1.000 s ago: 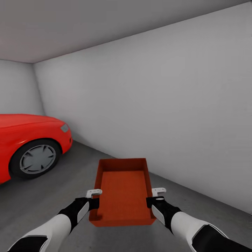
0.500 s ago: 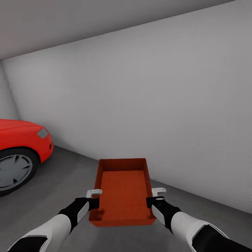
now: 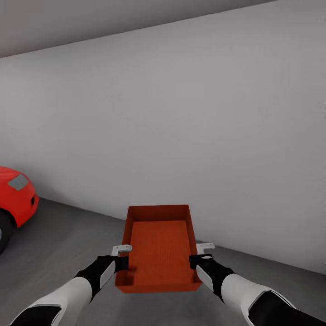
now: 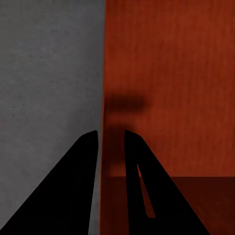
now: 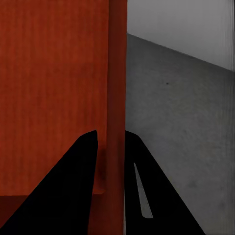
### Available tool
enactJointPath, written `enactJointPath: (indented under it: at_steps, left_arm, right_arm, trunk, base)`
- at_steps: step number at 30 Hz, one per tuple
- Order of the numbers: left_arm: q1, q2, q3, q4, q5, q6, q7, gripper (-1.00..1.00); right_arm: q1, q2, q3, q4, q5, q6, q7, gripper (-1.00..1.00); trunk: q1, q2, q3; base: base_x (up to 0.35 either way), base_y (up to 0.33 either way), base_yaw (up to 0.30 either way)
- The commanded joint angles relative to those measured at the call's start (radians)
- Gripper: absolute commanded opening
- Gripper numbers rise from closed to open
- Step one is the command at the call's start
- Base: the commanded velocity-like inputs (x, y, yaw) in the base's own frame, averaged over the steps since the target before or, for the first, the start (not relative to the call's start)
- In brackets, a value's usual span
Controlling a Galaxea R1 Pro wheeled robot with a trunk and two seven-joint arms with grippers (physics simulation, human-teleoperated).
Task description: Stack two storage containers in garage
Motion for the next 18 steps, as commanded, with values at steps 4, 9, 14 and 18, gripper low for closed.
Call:
enactJointPath:
  at_steps: [4, 9, 14, 18]
  left_arm:
    - [0.0, 0.0, -0.007, -0.004, -0.022, -0.021, 0.017, -1.0]
    - [0.0, 0.0, -0.007, -0.004, -0.022, -0.021, 0.017, -1.0]
    - [0.0, 0.0, -0.007, -0.004, -0.022, -0.021, 0.017, -1.0]
    - [0.0, 0.0, -0.007, -0.004, -0.022, -0.021, 0.017, -1.0]
  right_arm:
    - [0.0, 0.003, 0.038, 0.0, -0.034, 0.007, 0.001, -1.0]
    - [0.0, 0.003, 0.038, -0.001, -0.034, 0.006, 0.001, -1.0]
    - [0.0, 0.003, 0.038, 0.0, -0.034, 0.006, 0.001, -1.0]
    - [0.0, 0.003, 0.038, 0.0, -0.034, 0.006, 0.001, -1.0]
  trunk:
    - [0.001, -0.001, 0.0]
    - [0.001, -0.001, 0.0]
    - [0.001, -0.001, 0.0]
    - [0.001, -0.001, 0.0]
  base:
    - [0.322, 0.0, -0.248]
    - [0.321, 0.0, -0.248]
    - [0.322, 0.0, -0.248]
    - [0.322, 0.0, -0.248]
